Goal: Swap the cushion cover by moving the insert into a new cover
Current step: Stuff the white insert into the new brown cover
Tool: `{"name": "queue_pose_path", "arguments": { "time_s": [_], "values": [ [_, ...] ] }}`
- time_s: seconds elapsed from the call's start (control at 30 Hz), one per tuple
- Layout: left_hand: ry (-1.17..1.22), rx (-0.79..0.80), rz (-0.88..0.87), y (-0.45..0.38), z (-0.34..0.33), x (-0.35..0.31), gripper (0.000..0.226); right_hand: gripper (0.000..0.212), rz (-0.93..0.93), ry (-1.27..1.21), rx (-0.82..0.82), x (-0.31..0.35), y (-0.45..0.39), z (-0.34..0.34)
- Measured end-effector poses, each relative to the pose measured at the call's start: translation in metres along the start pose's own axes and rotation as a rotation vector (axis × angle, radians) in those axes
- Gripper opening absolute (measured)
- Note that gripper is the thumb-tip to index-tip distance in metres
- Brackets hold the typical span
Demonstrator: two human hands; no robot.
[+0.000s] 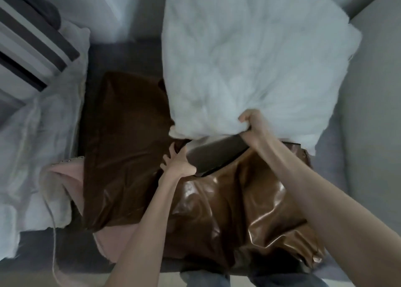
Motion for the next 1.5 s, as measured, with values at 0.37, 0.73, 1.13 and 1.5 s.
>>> {"name": "queue_pose_path", "arguments": {
  "time_s": [0.37, 0.73, 1.13, 1.5],
  "values": [
    [0.443, -0.022, 0.055, -0.003, -0.014, 0.073, 0.088, 0.038, 0.111, 0.751, -0.469, -0.081, -0.031, 0.077],
    [0.407, -0.702, 0.085, 0.031, 0.004, 0.037, 0.041, 0.013, 0.036, 1.558, 0.137, -0.090, -0.028, 0.113],
    [-0.475, -0.540, -0.764, 0.005, -0.075, -0.142, 0.047, 0.039, 0.524, 2.451, -0.023, -0.045, -0.075, 0.144],
    [-0.605, -0.541, -0.533, -0.043, -0.093, -0.142, 0.093, 0.075, 0.383, 2.466, 0.210, -0.035, -0.082, 0.181]
  ]
}}
Point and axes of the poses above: each hand's wrist, its own y-axis away from the middle knuckle, its own z-axis out of the back of the hand, x = y × z, the point moved 6 cm from there along -y, towards the middle knuckle, and after that the axes turned 5 degrees about -z, right-handed, at the moved point
